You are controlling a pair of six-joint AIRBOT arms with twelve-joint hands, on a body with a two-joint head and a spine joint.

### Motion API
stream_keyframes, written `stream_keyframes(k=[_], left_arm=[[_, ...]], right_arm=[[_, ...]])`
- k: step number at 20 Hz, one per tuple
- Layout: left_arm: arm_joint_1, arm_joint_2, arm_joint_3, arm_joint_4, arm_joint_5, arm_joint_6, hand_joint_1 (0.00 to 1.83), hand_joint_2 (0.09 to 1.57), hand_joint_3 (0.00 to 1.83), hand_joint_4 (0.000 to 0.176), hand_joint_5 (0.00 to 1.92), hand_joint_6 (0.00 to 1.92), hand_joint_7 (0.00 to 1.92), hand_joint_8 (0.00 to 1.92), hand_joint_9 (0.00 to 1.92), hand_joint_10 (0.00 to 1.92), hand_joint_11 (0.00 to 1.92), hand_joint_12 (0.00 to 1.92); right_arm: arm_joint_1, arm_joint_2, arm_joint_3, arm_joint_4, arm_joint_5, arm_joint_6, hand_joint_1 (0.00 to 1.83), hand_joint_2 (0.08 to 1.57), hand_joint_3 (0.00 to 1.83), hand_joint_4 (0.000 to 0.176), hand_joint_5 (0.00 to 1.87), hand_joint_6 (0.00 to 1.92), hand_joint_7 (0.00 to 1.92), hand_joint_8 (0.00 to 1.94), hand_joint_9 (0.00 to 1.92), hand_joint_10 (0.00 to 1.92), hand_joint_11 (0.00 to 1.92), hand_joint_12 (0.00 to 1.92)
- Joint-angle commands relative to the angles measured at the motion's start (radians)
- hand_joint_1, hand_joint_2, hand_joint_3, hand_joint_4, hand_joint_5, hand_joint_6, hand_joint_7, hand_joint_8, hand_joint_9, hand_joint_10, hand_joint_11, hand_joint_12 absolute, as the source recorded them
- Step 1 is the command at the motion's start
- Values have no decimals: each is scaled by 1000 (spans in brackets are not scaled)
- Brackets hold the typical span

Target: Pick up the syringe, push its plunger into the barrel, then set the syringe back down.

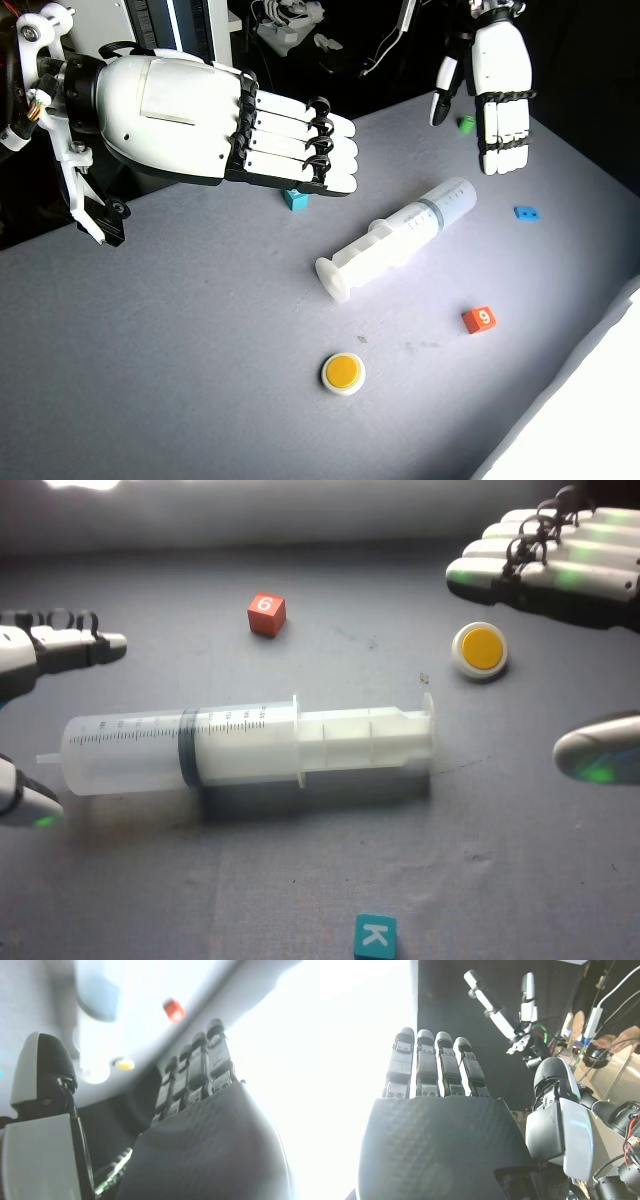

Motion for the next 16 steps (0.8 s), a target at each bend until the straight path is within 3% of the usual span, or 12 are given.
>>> stream_keyframes(k=[1,4,9,16], left_arm=[[-16,-1,-7,6,-22,-1,1151,1025,0,0,0,0,0,0,0,0,0,247],[-46,-29,-27,-26,32,-3,1149,1016,0,0,0,0,0,0,0,0,0,287],[-76,-96,-37,-24,72,-6,1160,1017,0,0,0,0,0,0,0,0,0,193],[-93,-231,25,-7,114,-8,1148,1022,0,0,0,0,0,0,0,0,0,292]], right_arm=[[2,6,4,46,124,4,0,1169,5,0,0,0,0,0,0,0,0,0],[-27,6,5,48,158,1,0,1168,3,0,0,0,0,0,0,0,0,0],[-62,6,7,48,212,-11,0,1160,0,0,0,0,0,0,0,0,0,0],[-77,6,19,81,224,-12,0,1159,0,0,0,0,0,0,0,0,0,0]])
